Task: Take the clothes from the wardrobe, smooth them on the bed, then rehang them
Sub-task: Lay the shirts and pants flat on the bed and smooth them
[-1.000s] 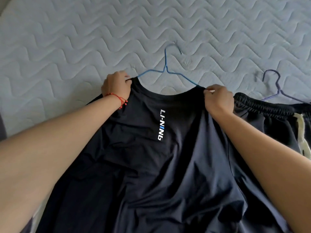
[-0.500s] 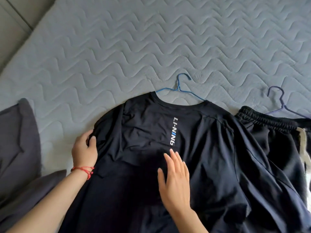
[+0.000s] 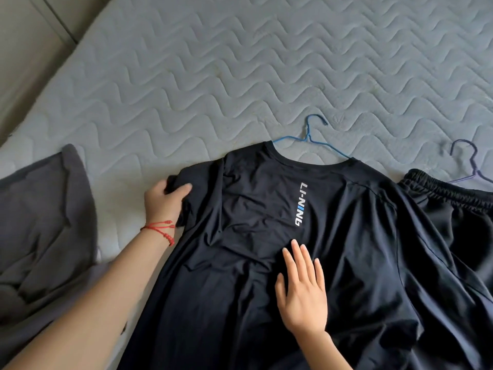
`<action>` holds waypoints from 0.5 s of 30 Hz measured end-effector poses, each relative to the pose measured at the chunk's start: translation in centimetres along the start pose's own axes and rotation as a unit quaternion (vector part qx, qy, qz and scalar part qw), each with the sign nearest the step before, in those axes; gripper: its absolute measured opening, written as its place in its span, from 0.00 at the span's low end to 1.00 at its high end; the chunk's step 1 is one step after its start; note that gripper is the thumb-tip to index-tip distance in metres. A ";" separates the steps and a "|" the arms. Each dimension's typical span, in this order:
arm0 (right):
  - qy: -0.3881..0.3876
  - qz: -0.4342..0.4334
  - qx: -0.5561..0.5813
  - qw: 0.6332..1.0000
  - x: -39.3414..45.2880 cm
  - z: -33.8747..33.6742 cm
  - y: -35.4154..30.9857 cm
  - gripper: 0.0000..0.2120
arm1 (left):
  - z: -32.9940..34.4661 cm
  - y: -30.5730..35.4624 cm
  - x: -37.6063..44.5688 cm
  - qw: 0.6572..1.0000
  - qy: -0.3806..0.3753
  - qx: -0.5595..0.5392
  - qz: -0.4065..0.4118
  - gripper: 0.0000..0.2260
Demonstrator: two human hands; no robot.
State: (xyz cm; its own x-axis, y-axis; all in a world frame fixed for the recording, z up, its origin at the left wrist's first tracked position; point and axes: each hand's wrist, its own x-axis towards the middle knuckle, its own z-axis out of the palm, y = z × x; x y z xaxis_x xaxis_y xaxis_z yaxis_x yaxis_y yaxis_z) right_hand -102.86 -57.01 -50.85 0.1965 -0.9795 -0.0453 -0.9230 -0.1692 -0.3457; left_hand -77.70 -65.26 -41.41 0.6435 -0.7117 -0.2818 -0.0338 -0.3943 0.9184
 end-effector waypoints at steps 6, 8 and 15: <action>0.010 0.003 -0.001 1.000 -0.1 0.2 -0.1 0.23 | -0.1 0.5 -2.0 0.981 -0.119 0.095 0.117 0.08; 0.012 0.004 -0.004 1.000 0.0 0.3 -0.1 0.23 | -0.4 -0.7 -0.9 0.983 0.019 0.150 0.107 0.09; 0.012 0.001 -0.015 1.000 0.1 0.2 -0.1 0.23 | 2.7 -2.5 0.5 0.943 -0.085 0.308 0.095 0.26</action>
State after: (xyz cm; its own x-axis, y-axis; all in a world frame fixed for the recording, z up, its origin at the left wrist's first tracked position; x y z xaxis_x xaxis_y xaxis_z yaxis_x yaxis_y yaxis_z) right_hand -102.67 -57.04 -51.03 0.1860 -0.9823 -0.0232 -0.9331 -0.1692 -0.3173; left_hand -79.39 -66.20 -44.57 0.4515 -0.8653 -0.2177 -0.6073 -0.4768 0.6355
